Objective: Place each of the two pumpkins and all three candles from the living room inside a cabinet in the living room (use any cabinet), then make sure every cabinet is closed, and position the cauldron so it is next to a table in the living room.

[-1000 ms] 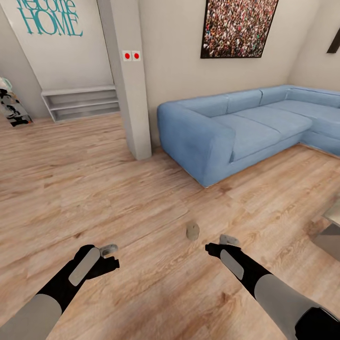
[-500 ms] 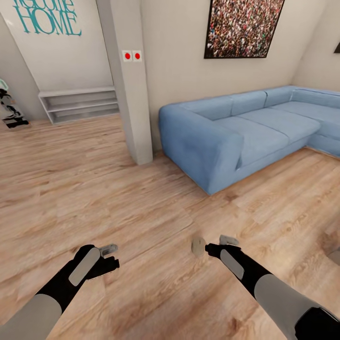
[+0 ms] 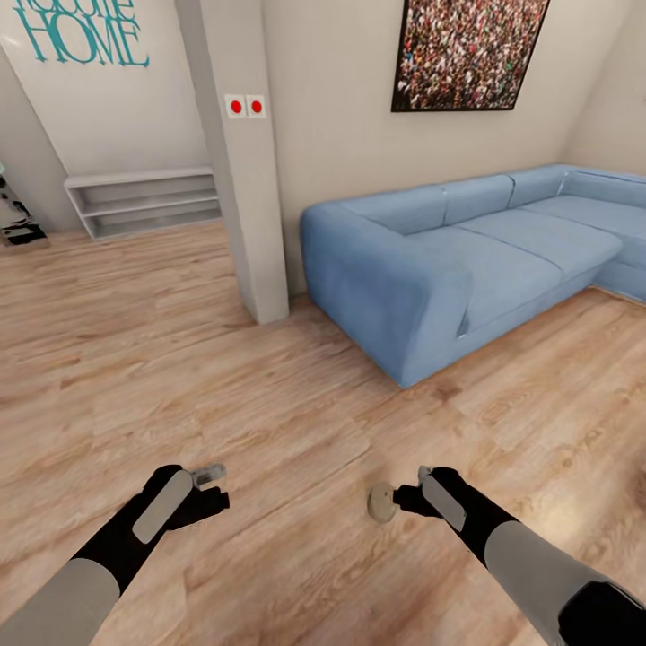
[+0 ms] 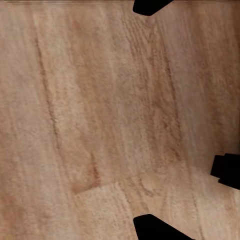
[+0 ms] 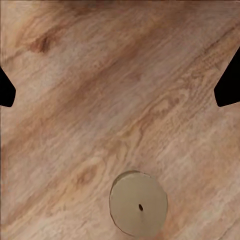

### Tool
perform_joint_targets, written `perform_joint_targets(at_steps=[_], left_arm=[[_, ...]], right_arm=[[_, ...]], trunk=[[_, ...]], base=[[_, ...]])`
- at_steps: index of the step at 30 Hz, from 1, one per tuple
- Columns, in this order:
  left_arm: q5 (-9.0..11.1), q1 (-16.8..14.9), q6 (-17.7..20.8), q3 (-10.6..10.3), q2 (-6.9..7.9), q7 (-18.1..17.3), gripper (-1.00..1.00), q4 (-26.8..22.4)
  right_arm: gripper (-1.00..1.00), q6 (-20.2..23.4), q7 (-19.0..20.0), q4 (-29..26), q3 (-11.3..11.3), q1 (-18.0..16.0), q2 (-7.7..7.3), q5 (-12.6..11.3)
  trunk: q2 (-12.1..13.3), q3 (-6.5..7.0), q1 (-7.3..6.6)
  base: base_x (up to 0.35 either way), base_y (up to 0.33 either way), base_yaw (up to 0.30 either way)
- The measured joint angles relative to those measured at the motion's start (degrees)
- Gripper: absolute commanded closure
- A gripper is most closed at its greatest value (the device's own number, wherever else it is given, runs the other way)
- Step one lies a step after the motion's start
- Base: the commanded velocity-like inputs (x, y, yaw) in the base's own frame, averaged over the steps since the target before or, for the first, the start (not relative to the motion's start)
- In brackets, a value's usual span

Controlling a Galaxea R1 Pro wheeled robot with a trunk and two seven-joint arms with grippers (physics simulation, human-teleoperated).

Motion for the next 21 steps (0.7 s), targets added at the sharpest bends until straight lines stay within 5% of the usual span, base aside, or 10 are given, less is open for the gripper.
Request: perform_joint_targets(at_steps=[7,14,21], left_arm=[[0.0,0.0,0.3,0.1,0.05,0.1,-1.00,-2.7],[-0.2,0.0,0.8,-0.6,0.28,0.2,-1.00,-9.2],[0.1,0.0,0.9,-0.3,1.15,0.6,-1.00,-10.0]], right_arm=[[-1.00,5.6,0.1,6.0,0.1,-2.6,0.08,0.1],[-1.00,6.1,0.1,6.2,0.1,-3.3,0.04,0.1],[-1.00,6.1,0.3,6.2,0.1,-3.3,0.06,0.1]], trunk=[[0.0,0.00,0.00],[0.0,0.00,0.01],[0.0,0.00,0.03]], base=[[0.324,0.000,0.000],[0.230,0.000,0.000],[0.038,0.000,0.000]])
